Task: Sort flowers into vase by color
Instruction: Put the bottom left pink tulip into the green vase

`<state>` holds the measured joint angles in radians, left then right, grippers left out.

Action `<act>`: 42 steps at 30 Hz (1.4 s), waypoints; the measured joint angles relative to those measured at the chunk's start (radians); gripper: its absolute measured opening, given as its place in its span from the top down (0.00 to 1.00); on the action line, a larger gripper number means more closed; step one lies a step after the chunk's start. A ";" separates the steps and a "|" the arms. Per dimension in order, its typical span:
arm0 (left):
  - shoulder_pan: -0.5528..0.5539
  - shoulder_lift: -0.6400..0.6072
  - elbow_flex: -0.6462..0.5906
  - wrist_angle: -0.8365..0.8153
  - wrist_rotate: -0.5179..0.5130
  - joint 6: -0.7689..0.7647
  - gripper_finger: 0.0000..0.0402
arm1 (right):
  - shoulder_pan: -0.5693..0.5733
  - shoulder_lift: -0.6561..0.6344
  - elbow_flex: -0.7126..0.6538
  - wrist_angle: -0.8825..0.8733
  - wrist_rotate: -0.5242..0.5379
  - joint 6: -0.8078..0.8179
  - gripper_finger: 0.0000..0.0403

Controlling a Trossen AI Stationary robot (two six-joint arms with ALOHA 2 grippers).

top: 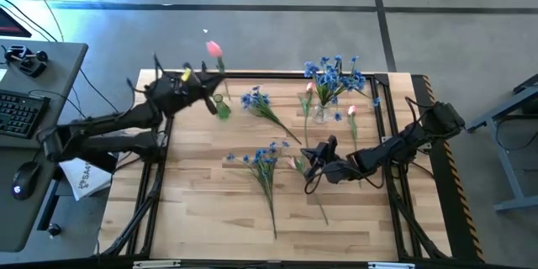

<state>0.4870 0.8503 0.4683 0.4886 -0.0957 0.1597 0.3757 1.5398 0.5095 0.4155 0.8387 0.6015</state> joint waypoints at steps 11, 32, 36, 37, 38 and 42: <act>0.059 -0.215 0.001 -0.256 -0.070 0.027 1.00 | -0.055 0.000 0.000 0.002 -0.030 0.004 1.00; 0.059 -0.127 0.000 -0.175 -0.072 -0.009 1.00 | -0.057 0.000 0.000 0.017 -0.061 0.000 1.00; 0.059 -0.131 0.000 -0.177 -0.072 -0.008 1.00 | -0.057 0.000 0.000 0.017 -0.061 0.000 1.00; 0.059 -0.130 0.000 -0.183 -0.072 -0.007 1.00 | -0.057 0.000 0.000 0.016 -0.061 0.000 1.00; 0.059 -0.129 0.000 -0.191 -0.072 -0.002 1.00 | -0.057 0.000 0.000 0.016 -0.061 0.000 1.00; 0.059 -0.113 0.000 -0.230 -0.072 0.010 1.00 | -0.057 0.000 0.000 0.016 -0.061 0.000 1.00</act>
<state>0.5457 0.7375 0.4683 0.2584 -0.1678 0.1699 0.3183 1.5398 0.5095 0.4316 0.7776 0.6014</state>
